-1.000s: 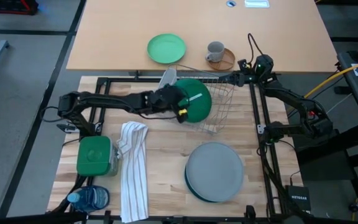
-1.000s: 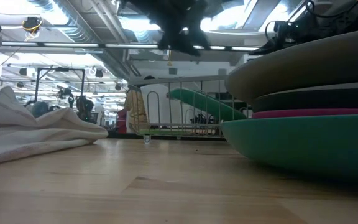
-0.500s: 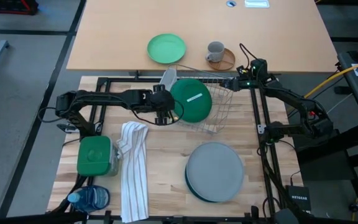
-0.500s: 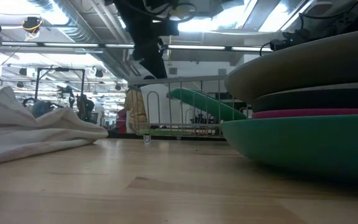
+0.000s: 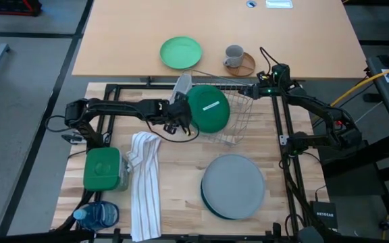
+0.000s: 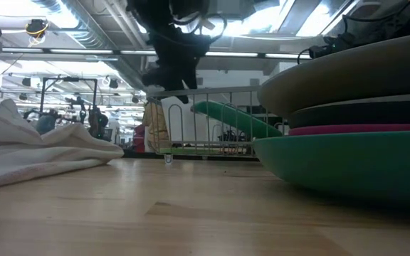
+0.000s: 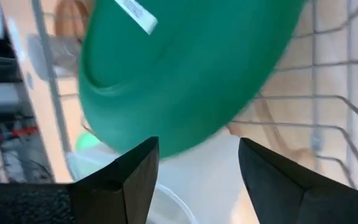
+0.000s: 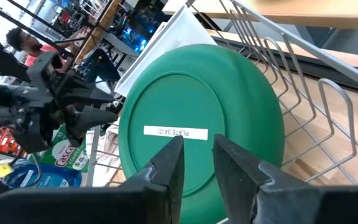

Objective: Sort dishes
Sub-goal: Put the dark green plate in the dish rack

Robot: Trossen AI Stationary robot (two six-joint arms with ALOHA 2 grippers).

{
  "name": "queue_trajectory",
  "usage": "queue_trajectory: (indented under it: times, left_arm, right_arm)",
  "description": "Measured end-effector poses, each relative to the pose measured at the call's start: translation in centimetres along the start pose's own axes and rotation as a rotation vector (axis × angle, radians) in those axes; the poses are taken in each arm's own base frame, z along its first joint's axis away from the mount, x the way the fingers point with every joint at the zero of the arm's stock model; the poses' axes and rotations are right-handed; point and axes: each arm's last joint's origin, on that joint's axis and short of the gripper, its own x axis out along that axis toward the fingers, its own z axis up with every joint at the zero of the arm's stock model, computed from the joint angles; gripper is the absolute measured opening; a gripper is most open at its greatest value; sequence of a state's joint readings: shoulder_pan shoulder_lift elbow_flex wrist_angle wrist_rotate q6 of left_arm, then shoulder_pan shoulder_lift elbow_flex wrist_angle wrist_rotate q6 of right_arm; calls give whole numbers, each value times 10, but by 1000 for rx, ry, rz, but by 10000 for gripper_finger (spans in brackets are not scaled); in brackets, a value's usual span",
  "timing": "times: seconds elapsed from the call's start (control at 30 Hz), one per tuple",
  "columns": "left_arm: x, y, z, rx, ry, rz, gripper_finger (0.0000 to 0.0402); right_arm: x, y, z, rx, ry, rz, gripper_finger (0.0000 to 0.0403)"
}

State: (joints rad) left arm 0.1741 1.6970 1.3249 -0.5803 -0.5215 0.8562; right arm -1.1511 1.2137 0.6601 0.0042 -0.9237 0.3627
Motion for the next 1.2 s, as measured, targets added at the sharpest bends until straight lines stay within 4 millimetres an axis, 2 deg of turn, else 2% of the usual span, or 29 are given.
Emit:
queue_trajectory:
  times: [0.3, 0.8, 1.2]
  left_arm:
    - [11, -4, 3, 155, 16, -11, 211]
    - [19, 7, -4, 128, 23, 23, 211]
    - [18, 15, 4, 118, -39, 111, 211]
  right_arm:
    - [0, -1, 0, -1, -11, -32, 89]
    - [0, -1, 0, -1, -13, -40, 89]
    - [0, -1, 0, -1, -13, -40, 89]
